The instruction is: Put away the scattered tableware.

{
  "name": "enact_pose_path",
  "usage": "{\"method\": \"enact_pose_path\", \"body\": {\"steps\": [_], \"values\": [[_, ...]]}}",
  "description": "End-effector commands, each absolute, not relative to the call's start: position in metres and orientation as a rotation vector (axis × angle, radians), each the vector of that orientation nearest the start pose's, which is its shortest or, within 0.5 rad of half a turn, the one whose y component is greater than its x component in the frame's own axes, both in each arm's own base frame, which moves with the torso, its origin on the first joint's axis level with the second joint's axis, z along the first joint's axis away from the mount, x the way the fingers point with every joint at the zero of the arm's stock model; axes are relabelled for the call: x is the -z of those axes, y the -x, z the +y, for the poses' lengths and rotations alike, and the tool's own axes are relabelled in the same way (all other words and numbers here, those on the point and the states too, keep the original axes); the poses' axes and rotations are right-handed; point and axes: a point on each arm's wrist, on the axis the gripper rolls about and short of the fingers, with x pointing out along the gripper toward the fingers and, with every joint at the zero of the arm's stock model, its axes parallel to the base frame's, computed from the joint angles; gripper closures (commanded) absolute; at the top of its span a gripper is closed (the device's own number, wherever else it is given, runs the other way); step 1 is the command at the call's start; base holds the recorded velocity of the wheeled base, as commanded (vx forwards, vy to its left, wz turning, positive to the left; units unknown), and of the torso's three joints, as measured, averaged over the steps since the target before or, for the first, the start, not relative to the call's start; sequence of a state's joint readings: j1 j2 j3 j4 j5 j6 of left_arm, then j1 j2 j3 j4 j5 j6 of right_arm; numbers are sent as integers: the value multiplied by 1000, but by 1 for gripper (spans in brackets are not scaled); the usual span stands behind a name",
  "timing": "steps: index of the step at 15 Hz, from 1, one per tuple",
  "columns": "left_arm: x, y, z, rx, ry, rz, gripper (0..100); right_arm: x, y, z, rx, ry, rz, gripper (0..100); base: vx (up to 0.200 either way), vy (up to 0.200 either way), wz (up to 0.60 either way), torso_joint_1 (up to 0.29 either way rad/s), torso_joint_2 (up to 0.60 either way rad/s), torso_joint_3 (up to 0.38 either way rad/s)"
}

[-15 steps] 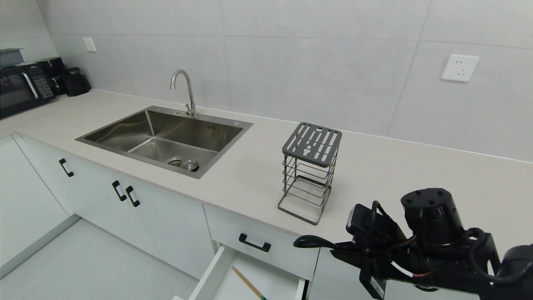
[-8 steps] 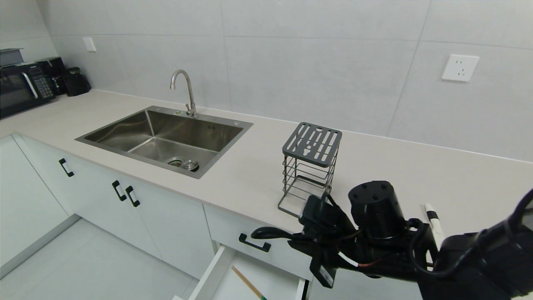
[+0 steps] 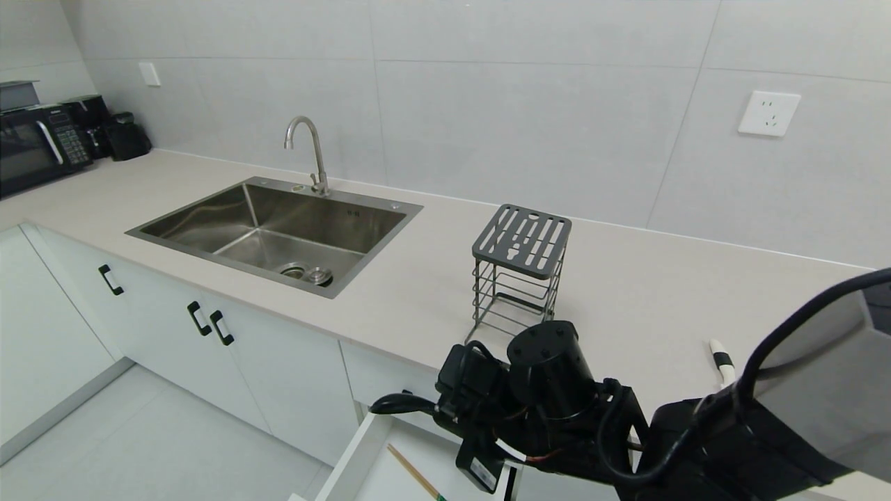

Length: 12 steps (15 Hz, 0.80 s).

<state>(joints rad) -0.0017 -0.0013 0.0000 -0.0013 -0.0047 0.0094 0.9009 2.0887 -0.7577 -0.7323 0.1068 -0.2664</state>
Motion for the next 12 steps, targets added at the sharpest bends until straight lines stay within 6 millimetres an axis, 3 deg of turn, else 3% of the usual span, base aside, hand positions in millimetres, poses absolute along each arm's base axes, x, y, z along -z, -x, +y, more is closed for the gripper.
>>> {"method": "enact_pose_path", "body": {"steps": [1, 5, 12], "values": [[-76, 23, 0, 6, -9, -2, 0, -52, -218, 278, -1045, 493, 426, 100, 0, 0, 0, 0, 0, 0], [-76, 23, 0, 6, -9, -2, 0, -57, -221, 279, -907, 535, 445, 100, 0, 0, 0, 0, 0, 0], [-76, 23, 0, 6, -9, -2, 0, -57, -221, 287, -905, 514, 440, 100, 0, 0, 0, -27, 56, 30]]}}
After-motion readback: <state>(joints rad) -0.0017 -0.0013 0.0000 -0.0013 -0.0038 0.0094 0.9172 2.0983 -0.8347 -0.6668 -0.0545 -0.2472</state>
